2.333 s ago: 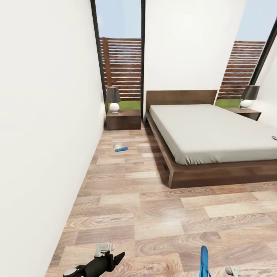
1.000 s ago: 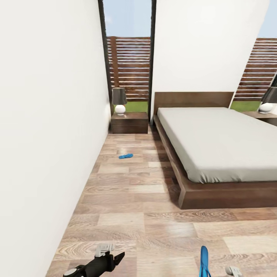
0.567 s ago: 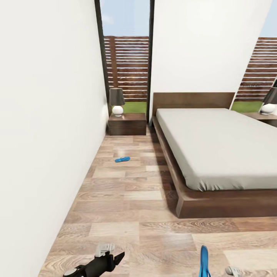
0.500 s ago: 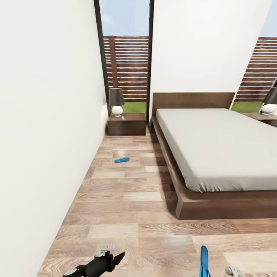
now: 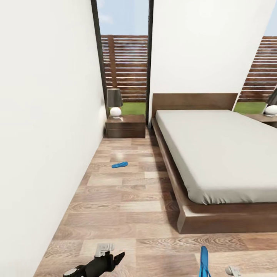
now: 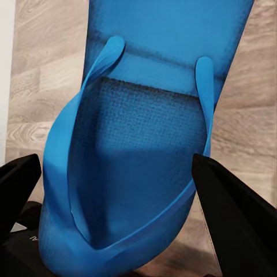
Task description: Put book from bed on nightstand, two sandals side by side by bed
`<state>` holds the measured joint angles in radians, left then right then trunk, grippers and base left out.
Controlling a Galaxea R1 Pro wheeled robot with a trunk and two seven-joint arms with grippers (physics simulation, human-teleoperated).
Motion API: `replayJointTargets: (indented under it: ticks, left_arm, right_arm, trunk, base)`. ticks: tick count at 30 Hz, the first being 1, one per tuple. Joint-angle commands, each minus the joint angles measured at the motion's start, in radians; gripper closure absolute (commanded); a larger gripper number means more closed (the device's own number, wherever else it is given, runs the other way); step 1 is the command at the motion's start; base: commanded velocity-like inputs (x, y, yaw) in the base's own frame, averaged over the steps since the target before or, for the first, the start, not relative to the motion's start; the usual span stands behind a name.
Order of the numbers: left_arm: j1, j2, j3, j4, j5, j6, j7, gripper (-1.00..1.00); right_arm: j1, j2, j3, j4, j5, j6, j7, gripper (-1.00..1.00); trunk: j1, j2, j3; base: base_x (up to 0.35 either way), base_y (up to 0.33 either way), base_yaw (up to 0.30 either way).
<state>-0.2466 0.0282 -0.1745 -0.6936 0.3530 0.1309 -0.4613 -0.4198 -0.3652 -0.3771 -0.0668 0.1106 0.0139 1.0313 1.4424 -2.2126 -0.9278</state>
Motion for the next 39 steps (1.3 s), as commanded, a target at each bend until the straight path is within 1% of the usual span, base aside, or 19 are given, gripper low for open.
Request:
replayJointTargets:
  ticks: [1, 4, 13, 27, 35, 39]
  left_arm:
    - [0.0, 0.001, -0.003, -0.001, 0.011, 0.009, 0.0, -1.0]
    - [0.0, 0.001, -0.003, -0.001, 0.011, 0.009, 0.0, -1.0]
    - [0.0, 0.001, -0.003, -0.001, 0.011, 0.009, 0.0, -1.0]
    - [0.0, 0.001, -0.003, -0.001, 0.011, 0.009, 0.0, -1.0]
    - [0.0, 0.001, -0.002, -0.001, 0.011, 0.009, 0.0, -1.0]
    - [0.0, 0.001, -0.003, -0.001, 0.011, 0.009, 0.0, -1.0]
  right_arm:
    - [0.0, 0.0, -0.011, -0.001, 0.01, 0.001, 0.003, 1.0]
    - [0.0, 0.0, -0.011, -0.001, 0.01, 0.001, 0.004, 1.0]
    - [0.0, 0.0, -0.011, -0.001, 0.01, 0.001, 0.004, 1.0]
    - [0.0, 0.0, -0.01, -0.001, 0.011, 0.001, 0.002, 1.0]
    - [0.0, 0.0, -0.01, -0.001, 0.011, 0.001, 0.001, 1.0]
    - [0.0, 0.0, -0.01, -0.003, 0.011, 0.001, 0.001, 1.0]
  trunk:
    - [0.0, 0.0, -0.001]
    - [0.0, 0.0, -0.001]
    - [0.0, 0.0, -0.001]
    - [0.0, 0.0, -0.001]
    - [0.0, 0.0, -0.001]
    - [0.0, 0.0, -0.001]
  base:
    - [0.306, 0.0, 0.005]
    - [0.224, 0.0, 0.08]
    - [0.045, -0.011, 0.224]
    - [0.248, -0.115, 0.01]
    - [0.15, -0.014, 0.0]
    - [0.276, 0.0, 0.0]
